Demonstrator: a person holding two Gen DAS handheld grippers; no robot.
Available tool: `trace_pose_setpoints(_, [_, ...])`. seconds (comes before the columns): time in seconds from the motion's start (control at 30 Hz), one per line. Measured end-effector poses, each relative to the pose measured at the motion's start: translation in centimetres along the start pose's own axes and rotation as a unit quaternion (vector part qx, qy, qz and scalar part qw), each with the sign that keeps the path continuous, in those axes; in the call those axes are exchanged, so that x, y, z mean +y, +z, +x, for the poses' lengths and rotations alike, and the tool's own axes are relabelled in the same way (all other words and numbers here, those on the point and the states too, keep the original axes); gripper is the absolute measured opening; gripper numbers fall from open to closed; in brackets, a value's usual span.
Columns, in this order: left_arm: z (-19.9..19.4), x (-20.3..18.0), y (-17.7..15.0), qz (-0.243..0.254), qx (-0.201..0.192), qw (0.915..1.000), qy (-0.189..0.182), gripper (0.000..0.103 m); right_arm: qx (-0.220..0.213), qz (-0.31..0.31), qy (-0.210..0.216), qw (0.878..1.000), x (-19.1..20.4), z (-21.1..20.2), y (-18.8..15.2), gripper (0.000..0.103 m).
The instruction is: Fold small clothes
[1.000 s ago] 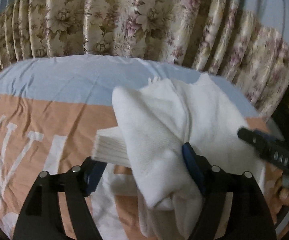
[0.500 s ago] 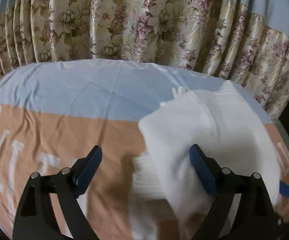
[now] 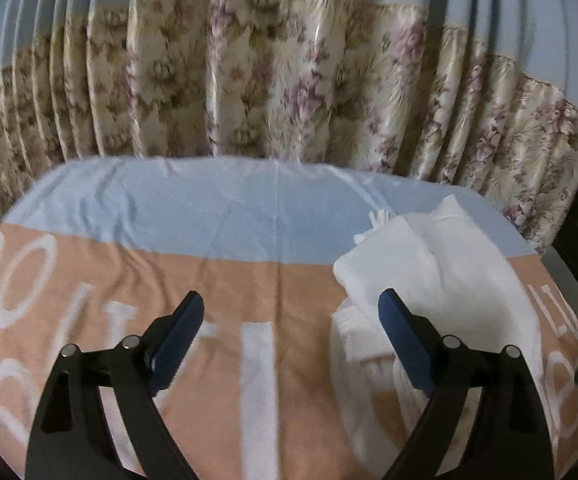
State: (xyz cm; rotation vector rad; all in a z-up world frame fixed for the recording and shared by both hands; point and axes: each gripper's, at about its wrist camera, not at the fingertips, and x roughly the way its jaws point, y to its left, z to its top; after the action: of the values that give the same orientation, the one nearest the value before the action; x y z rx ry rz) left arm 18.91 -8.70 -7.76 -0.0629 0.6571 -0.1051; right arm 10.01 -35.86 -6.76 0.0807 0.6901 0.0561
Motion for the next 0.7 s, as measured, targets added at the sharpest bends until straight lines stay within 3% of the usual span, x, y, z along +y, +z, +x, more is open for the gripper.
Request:
trace_pose_setpoints(0.3, [-9.1, 2.5, -2.4, 0.051, -0.041, 0.9968, 0.046, 0.098, -0.016, 0.014, 0.003, 1.0, 5.4, -4.5, 1.4, 0.1])
trace_pose_setpoints(0.43, [-11.6, 4.6, -3.4, 0.031, -0.029, 0.9973, 0.06, 0.098, -0.03, 0.001, -0.008, 1.0, 7.9, -6.3, 1.8, 0.1])
trace_pose_setpoints(0.57, [-14.4, 7.1, -4.4, -0.008, -0.008, 0.9974, 0.071, 0.098, -0.03, -0.02, -0.059, 0.998, 10.2, -8.1, 1.7, 0.1])
trace_pose_setpoints(0.7, [-18.1, 8.3, -5.2, -0.027, -0.012, 0.9959, 0.085, 0.099, -0.033, -0.013, -0.057, 0.998, 11.6, -10.3, 0.8, 0.1])
